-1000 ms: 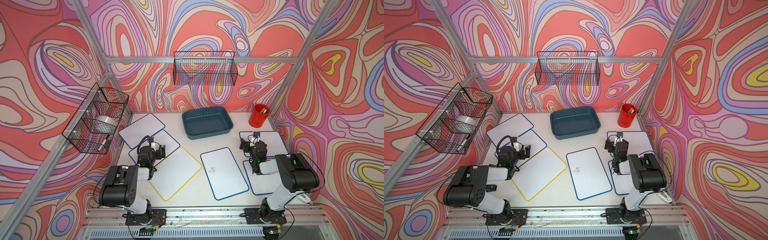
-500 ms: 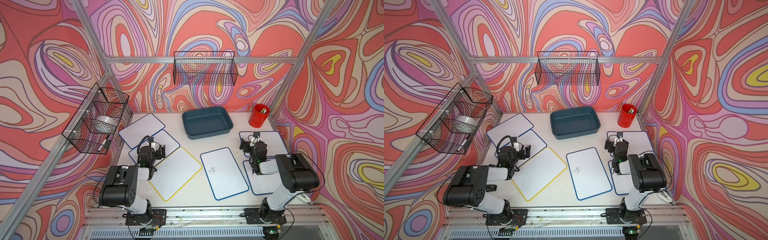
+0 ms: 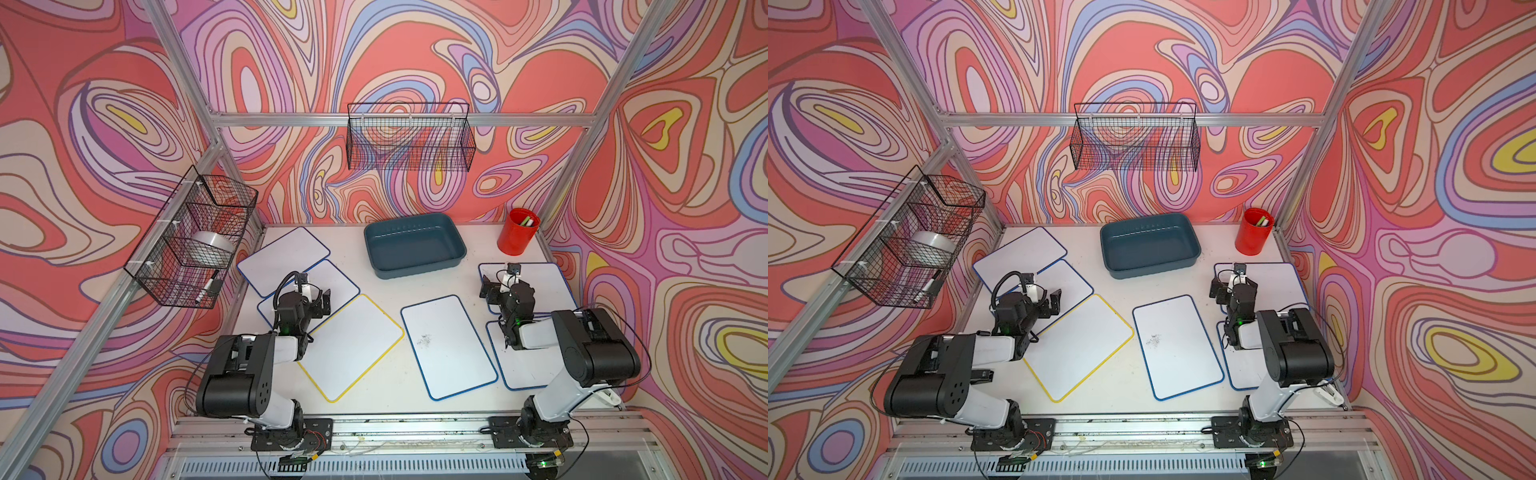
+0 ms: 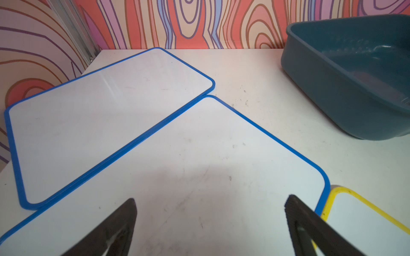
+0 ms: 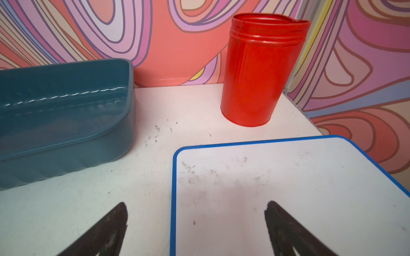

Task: Put the whiteboard into the storage box
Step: Pick up the whiteboard at the center of the board.

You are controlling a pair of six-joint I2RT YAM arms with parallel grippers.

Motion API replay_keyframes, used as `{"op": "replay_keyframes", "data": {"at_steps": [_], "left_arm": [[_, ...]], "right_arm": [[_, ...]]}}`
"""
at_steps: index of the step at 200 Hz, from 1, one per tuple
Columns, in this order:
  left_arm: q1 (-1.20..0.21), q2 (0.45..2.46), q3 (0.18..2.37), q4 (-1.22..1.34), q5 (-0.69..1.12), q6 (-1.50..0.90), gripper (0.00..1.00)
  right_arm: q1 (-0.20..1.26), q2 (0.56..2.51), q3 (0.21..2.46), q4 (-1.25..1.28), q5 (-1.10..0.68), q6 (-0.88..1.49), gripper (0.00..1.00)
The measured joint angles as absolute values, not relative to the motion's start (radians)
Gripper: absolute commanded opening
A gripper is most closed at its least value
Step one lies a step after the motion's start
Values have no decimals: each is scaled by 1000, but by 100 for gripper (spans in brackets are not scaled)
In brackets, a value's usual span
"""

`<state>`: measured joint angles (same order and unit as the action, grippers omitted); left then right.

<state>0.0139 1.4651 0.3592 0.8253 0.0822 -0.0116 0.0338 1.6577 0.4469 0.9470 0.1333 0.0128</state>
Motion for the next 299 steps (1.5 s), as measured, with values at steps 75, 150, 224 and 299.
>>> {"op": "replay_keyframes", "data": {"at_steps": [75, 150, 224, 299], "left_arm": [[13, 1208, 422, 578, 13, -115, 100], [13, 1079, 598, 137, 57, -453, 99], [-64, 1142, 622, -167, 368, -618, 94], [-505, 1338, 699, -218, 431, -837, 90]], "right_arm": [[34, 1399, 595, 576, 130, 118, 99], [33, 1434, 871, 90, -116, 282, 98], [36, 1608, 971, -284, -366, 358, 99], [82, 1663, 997, -534, -419, 353, 98]]}}
